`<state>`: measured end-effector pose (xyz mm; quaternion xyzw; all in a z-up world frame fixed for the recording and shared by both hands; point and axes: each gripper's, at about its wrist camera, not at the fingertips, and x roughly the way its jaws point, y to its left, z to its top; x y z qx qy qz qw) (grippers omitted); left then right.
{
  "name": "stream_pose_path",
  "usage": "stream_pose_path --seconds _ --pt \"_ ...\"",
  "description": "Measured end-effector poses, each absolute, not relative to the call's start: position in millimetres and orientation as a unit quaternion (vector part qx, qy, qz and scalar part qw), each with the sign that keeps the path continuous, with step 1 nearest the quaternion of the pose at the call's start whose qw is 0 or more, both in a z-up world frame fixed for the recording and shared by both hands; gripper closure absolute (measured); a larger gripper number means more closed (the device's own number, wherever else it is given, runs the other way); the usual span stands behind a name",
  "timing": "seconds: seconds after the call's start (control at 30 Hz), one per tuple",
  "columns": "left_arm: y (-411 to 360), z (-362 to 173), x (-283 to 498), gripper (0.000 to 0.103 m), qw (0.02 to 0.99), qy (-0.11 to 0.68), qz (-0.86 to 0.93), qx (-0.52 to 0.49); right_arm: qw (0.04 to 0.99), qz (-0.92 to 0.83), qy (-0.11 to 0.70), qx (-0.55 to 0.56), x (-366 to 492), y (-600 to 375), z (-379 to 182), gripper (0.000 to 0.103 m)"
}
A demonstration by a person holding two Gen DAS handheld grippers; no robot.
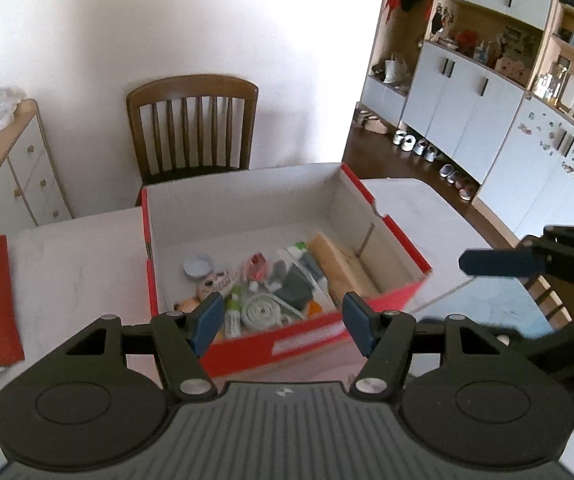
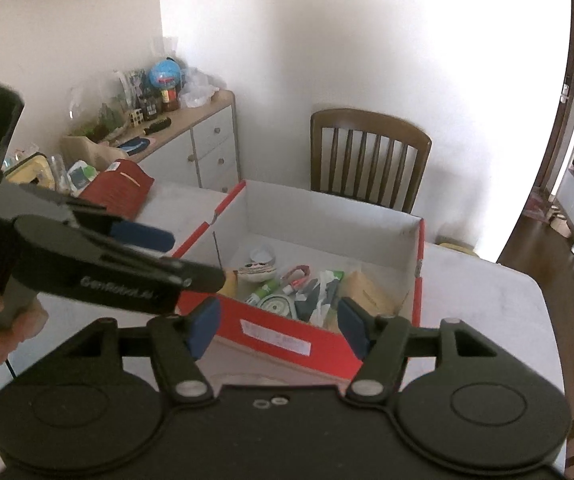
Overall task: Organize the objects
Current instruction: 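Withdraw both grippers from the box back toward the pile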
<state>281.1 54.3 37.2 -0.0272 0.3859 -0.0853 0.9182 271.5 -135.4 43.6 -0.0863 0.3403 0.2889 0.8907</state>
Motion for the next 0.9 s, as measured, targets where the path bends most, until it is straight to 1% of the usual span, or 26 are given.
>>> stream_pose_path --seconds 0.07,0.1,0.13,0.2,0.57,0.63,0.67,0.87,0.9 --pt "54.8 37.0 269.7 0.038 0.918 0.386 -0.087 -0.029 0.892 0.290 0.338 -0.080 263.1 -140.9 45.1 0.032" --pt "55.2 36.8 263.5 0.035 0.918 0.385 -0.087 -0.031 0.893 0.289 0.337 -0.077 259.6 -143.0 45.3 0.032" --pt "55.6 36.6 257.4 0.028 0.918 0.385 -0.087 -0.032 0.893 0.289 0.337 -0.074 256.2 -144.9 45.4 0.032" --pt "56.4 35.7 245.6 0.025 0.920 0.380 -0.086 -0.034 0.894 0.288 0.338 -0.065 248.2 -149.7 44.7 0.030" --pt "56.3 14.8 184.1 0.025 0.921 0.378 -0.089 -0.030 0.895 0.282 0.342 -0.046 199.4 -165.1 28.6 0.028" --pt "56.4 9.3 173.7 0.025 0.921 0.377 -0.090 -0.035 0.894 0.283 0.342 -0.051 191.4 -166.5 24.7 0.025" --pt "56.1 6.5 168.6 0.025 0.922 0.376 -0.088 -0.036 0.896 0.280 0.339 -0.058 186.2 -166.9 22.6 0.020" --pt "49.5 -13.9 144.8 0.024 0.921 0.379 -0.089 -0.023 0.895 0.278 0.344 -0.064 161.3 -173.0 7.3 0.018" --pt "48.5 -18.0 142.3 0.022 0.920 0.382 -0.089 -0.021 0.894 0.277 0.346 -0.067 157.6 -173.7 3.5 0.017"
